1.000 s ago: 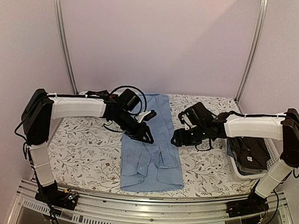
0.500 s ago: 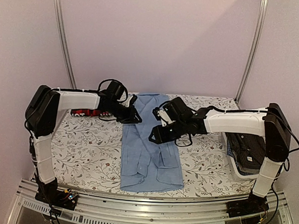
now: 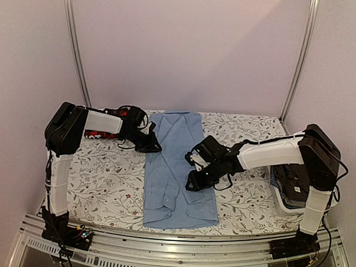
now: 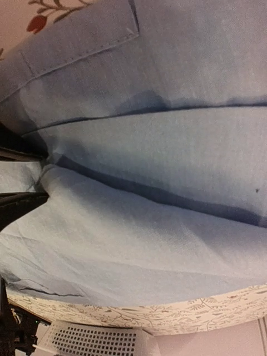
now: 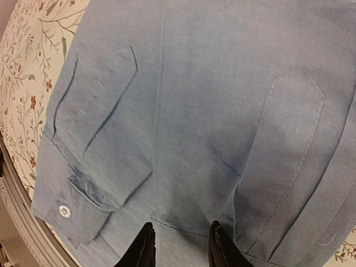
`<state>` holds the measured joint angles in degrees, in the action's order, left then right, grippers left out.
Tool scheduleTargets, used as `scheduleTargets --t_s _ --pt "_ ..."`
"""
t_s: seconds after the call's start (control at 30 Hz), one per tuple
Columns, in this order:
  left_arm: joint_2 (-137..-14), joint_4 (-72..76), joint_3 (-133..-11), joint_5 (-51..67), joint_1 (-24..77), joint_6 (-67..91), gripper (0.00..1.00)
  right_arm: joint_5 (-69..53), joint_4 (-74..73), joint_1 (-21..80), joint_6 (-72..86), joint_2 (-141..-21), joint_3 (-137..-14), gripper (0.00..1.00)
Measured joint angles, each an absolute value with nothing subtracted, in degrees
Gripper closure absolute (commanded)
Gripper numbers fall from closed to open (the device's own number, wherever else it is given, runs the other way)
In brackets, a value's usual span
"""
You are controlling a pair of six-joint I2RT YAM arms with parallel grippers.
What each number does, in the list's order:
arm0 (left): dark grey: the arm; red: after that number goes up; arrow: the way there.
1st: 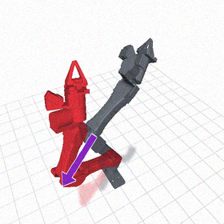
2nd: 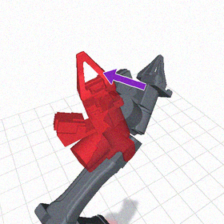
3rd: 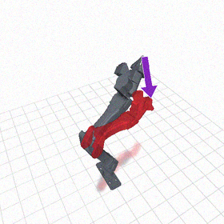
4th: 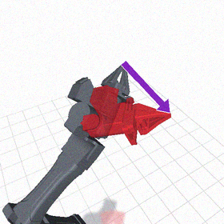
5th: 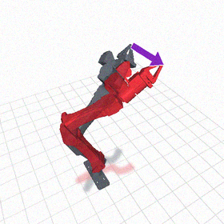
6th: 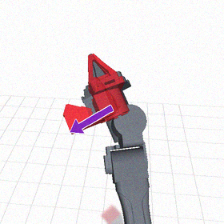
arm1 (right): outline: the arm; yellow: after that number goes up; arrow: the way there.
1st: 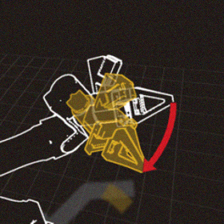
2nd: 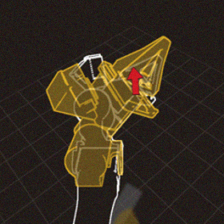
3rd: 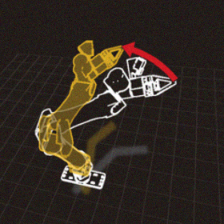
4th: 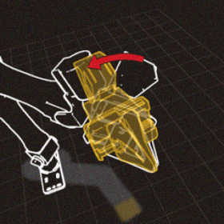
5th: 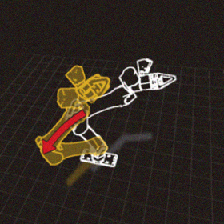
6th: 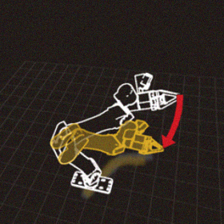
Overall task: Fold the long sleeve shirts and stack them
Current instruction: Smooth out the rectangle-folded shirt at the center of the board.
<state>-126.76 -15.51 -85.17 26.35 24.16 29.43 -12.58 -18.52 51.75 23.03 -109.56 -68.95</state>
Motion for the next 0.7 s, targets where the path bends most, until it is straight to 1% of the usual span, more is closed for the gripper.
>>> scheduleTargets --t_s 0.1,0.33,0.53,0.7 --pt "-126.76 -15.46 -85.17 26.39 23.90 29.63 0.81 -12.60 -18.09 51.75 23.24 -109.40 -65.89 0.71" --pt "-126.78 -15.49 -85.17 26.50 23.92 29.63 0.81 -12.14 -17.54 51.75 24.91 -107.74 -64.12 0.72" --pt "-126.10 -16.12 -85.27 26.17 23.92 29.58 0.82 -10.20 -19.75 51.75 25.71 -104.64 -64.90 0.71" --pt "-121.99 -17.37 -85.91 24.91 24.40 29.54 0.81 -9.17 -19.68 51.27 25.91 -103.09 -68.34 0.71"
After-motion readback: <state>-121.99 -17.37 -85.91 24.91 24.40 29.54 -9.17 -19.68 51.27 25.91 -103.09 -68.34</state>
